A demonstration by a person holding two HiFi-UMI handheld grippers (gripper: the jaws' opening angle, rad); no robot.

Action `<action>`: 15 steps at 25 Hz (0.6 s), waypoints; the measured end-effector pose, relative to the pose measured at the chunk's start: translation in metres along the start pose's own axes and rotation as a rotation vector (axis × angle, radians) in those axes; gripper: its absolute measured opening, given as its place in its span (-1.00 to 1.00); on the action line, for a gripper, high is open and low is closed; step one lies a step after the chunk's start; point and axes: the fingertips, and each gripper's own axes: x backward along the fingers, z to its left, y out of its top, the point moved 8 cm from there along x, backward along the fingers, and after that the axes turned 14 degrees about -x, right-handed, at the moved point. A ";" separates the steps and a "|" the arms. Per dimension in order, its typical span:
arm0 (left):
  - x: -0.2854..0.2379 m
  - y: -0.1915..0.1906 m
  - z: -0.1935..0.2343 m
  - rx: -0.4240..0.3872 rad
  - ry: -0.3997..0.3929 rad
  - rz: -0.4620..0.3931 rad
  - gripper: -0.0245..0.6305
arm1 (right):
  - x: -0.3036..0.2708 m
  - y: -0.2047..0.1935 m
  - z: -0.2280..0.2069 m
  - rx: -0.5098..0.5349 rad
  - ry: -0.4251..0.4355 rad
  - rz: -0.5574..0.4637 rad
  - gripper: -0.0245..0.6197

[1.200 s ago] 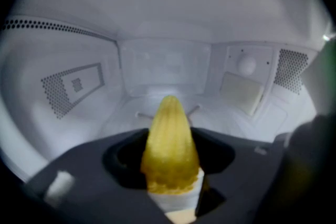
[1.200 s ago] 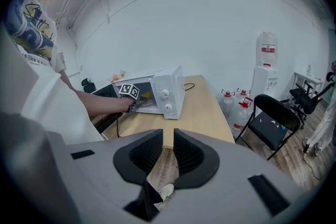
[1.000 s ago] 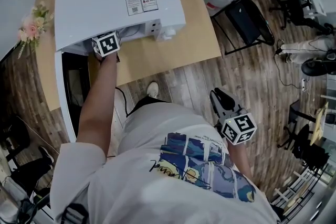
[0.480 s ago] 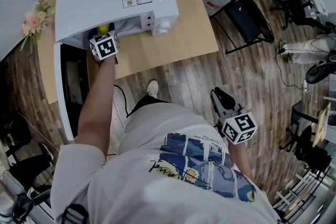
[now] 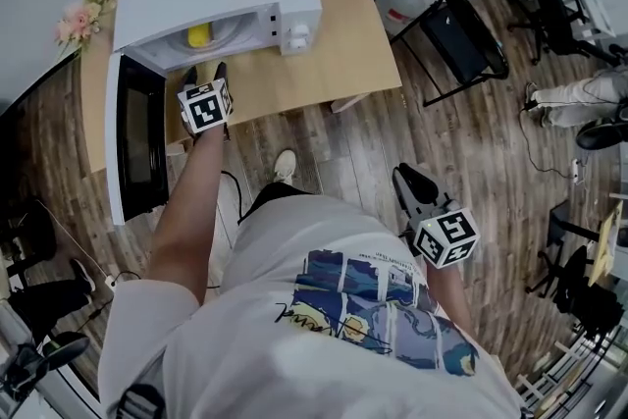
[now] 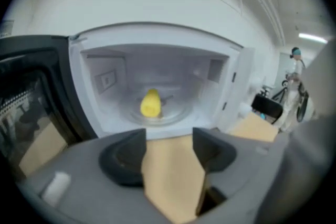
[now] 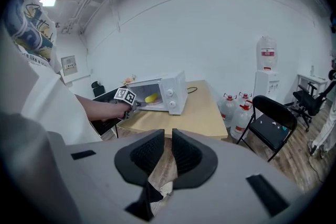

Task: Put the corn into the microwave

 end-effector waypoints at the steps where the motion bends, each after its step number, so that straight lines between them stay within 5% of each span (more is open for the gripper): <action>1: 0.008 -0.005 -0.007 0.000 -0.015 0.000 -0.07 | 0.004 -0.003 0.000 0.004 0.006 -0.002 -0.80; 8: 0.069 -0.038 -0.050 -0.005 -0.099 -0.005 -0.28 | 0.037 -0.027 -0.001 0.021 0.040 -0.010 -0.82; 15: 0.134 -0.073 -0.098 -0.040 -0.232 0.000 -0.75 | 0.063 -0.058 0.004 0.026 0.088 -0.003 -0.84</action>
